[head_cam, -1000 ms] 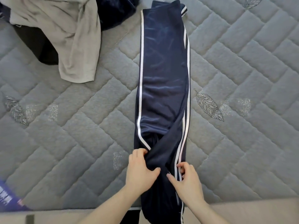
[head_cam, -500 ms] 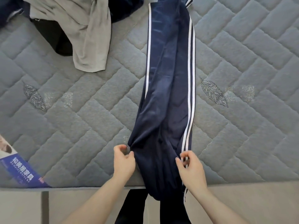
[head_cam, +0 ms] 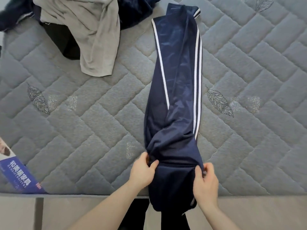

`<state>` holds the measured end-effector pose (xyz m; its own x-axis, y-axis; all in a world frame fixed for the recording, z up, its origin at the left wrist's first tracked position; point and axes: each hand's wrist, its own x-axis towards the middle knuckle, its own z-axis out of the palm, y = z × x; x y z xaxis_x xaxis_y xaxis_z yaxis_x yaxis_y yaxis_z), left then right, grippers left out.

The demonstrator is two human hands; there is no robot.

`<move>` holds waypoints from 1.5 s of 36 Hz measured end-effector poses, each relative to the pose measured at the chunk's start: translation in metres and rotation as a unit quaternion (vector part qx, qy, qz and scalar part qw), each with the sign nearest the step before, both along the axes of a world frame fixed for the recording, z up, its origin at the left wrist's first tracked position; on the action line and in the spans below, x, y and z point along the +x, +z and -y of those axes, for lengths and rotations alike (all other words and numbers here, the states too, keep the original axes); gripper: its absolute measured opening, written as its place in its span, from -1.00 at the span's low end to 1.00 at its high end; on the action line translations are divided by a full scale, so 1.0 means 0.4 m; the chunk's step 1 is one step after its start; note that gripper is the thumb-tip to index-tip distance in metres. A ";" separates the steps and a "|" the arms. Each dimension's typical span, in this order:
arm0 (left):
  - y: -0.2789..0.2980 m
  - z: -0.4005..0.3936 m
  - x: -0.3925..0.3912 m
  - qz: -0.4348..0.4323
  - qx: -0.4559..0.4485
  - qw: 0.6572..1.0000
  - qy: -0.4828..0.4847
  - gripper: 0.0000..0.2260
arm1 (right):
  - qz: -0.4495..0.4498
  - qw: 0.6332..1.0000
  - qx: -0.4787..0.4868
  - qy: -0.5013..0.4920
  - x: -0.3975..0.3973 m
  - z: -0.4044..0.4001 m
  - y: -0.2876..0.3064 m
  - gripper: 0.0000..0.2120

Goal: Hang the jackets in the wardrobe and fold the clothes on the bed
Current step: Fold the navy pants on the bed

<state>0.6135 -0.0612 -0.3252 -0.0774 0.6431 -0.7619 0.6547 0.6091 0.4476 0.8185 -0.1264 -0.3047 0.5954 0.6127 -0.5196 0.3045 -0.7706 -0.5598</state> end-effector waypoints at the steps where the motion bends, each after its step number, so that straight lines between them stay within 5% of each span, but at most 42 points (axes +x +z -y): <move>1: 0.001 -0.003 0.005 -0.011 -0.005 1.000 -0.016 -0.77 | 0.001 0.999 -0.018 -0.031 0.007 0.011 -0.007 -0.81; 5: 0.013 -0.045 0.012 -0.064 -0.016 0.997 -0.032 -0.66 | -0.028 0.994 -0.104 -0.027 0.026 0.005 -0.020 -0.88; 11: 0.067 -0.190 0.061 -0.059 0.251 0.954 -0.151 -0.64 | 0.000 0.999 -0.015 0.033 0.060 -0.126 -0.031 -0.83; 18: 0.045 -0.330 0.242 -0.003 0.133 0.948 -0.288 -0.50 | -0.057 0.991 -0.084 0.088 0.113 -0.291 -0.076 -0.78; 21: 0.038 -0.350 0.265 -0.052 0.151 0.914 -0.373 -0.81 | -0.048 0.991 -0.072 0.100 0.129 -0.300 -0.080 -0.69; 27: 0.053 -0.367 0.162 0.020 0.259 0.965 -0.031 -0.85 | -0.069 0.995 0.013 0.071 0.164 -0.234 -0.064 -0.56; 32: 0.060 -0.322 0.116 0.082 0.102 0.990 -0.057 -0.82 | -0.122 0.980 0.065 0.146 0.119 -0.189 -0.030 -0.81; 36: 0.056 -0.320 0.191 0.127 0.001 0.988 -0.092 -0.50 | -0.111 0.968 0.077 0.211 0.061 -0.203 -0.015 -0.88; 40: 0.044 -0.345 0.225 0.095 0.048 0.981 -0.160 -0.93 | -0.055 0.970 0.056 0.232 0.060 -0.229 -0.017 -0.77; 45: 0.055 -0.332 0.183 0.077 0.150 0.986 -0.009 -0.80 | -0.049 0.979 0.008 0.197 0.106 -0.239 -0.023 -0.89; 50: 0.030 -0.290 0.106 0.051 0.063 0.996 0.022 -0.73 | -0.143 0.968 -0.080 0.191 0.123 -0.244 -0.024 -0.72; 54: 0.020 -0.323 0.081 0.056 0.034 0.995 0.073 -0.74 | -0.158 0.979 -0.049 0.116 0.117 -0.302 -0.028 -0.66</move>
<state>0.6460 0.0681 -0.3170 -0.0909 0.6820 -0.7256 0.5053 0.6595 0.5566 0.8655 -0.0056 -0.3158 0.2469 0.6499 -0.7188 0.3018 -0.7565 -0.5803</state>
